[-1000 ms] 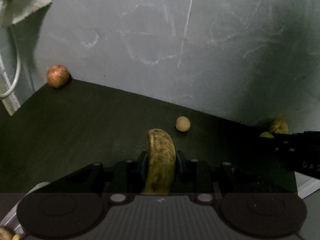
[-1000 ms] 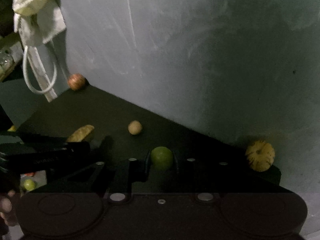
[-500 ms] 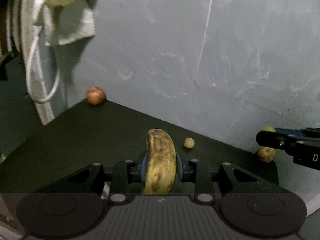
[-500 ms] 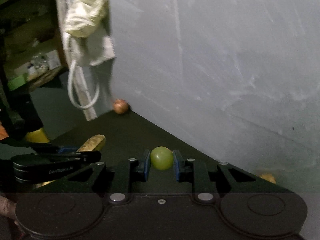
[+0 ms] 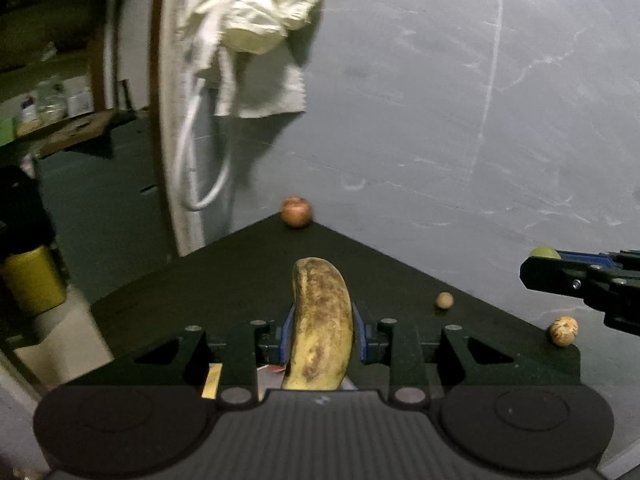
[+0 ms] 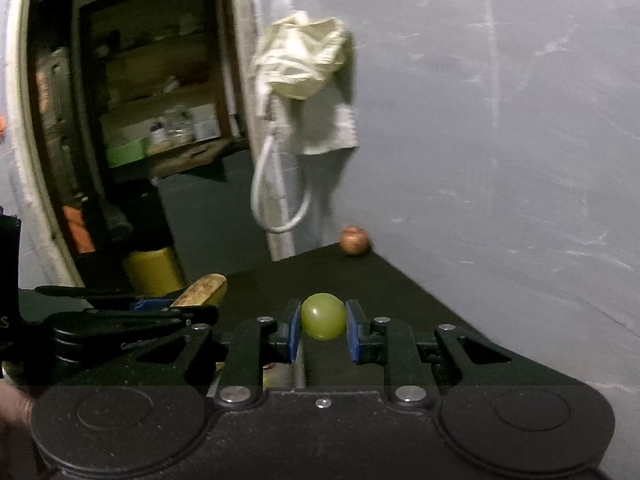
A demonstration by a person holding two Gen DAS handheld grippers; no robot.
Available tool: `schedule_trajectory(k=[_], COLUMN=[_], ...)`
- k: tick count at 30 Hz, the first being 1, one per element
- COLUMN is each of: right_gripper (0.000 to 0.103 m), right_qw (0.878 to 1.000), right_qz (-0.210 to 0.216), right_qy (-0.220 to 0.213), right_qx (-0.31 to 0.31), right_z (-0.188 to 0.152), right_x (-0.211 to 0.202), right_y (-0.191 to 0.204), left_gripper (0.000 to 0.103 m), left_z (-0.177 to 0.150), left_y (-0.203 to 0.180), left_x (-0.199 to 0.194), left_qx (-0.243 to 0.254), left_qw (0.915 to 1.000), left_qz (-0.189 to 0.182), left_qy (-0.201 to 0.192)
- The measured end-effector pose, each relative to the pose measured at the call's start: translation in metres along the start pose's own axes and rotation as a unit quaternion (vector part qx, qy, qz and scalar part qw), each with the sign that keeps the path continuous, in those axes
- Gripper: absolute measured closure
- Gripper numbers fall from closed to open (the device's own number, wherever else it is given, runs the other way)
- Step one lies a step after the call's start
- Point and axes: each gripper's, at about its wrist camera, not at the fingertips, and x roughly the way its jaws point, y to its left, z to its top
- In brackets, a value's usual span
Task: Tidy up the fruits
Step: 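Carry the banana over the tray with the left tool while the right tool carries the grape there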
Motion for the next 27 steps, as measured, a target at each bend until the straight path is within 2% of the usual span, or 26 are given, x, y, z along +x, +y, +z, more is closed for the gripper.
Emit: schedule_trajectory(k=[8,13,17,20,27], right_gripper=[0.078,0.078,0.078,0.078,0.078], right_qw=[0.999,0.998,0.997,0.996,0.99], right_qz=[0.043,0.057,0.063,0.068,0.078], right_qy=[0.006,0.015,0.032,0.048,0.095], right_qx=[-0.021,-0.031,-0.036,-0.04,-0.061], right_z=[-0.006,-0.012,-0.022,-0.032,-0.07], right_x=[-0.005,-0.004,0.001,0.009,0.04], right_y=[0.029,0.04,0.044,0.046,0.049], left_gripper=[0.071,0.071,0.071,0.071,0.071], left_z=[-0.019,-0.034,-0.053,-0.073,-0.111], left_y=[0.027,0.038,0.043,0.045,0.049], left_x=[-0.032,-0.042,-0.042,-0.036,0.004], left_qx=[-0.025,-0.038,-0.043,-0.04,-0.004], left_qw=[0.9989,0.9979,0.9978,0.9984,0.9975], left_qz=[0.04,0.052,0.048,0.03,0.01], left_qy=[-0.003,0.005,0.019,0.025,0.069])
